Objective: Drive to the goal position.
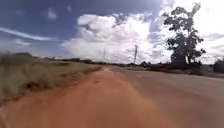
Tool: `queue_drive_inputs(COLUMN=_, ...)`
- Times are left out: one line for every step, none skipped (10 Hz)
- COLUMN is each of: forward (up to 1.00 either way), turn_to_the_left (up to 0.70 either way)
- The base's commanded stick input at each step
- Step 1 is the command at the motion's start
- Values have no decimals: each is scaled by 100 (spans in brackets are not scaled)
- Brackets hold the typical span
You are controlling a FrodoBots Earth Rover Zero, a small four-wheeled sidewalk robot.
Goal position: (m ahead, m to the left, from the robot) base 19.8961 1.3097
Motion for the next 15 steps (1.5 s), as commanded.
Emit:
queue_drive_inputs(forward=100, turn_to_the_left=0)
queue_drive_inputs(forward=100, turn_to_the_left=0)
queue_drive_inputs(forward=100, turn_to_the_left=0)
queue_drive_inputs(forward=100, turn_to_the_left=-6)
queue_drive_inputs(forward=100, turn_to_the_left=-17)
queue_drive_inputs(forward=100, turn_to_the_left=-29)
queue_drive_inputs(forward=100, turn_to_the_left=-40)
queue_drive_inputs(forward=100, turn_to_the_left=-33)
queue_drive_inputs(forward=100, turn_to_the_left=-27)
queue_drive_inputs(forward=100, turn_to_the_left=-21)
queue_drive_inputs(forward=100, turn_to_the_left=-15)
queue_drive_inputs(forward=100, turn_to_the_left=-8)
queue_drive_inputs(forward=100, turn_to_the_left=-2)
queue_drive_inputs(forward=100, turn_to_the_left=0)
queue_drive_inputs(forward=100, turn_to_the_left=0)
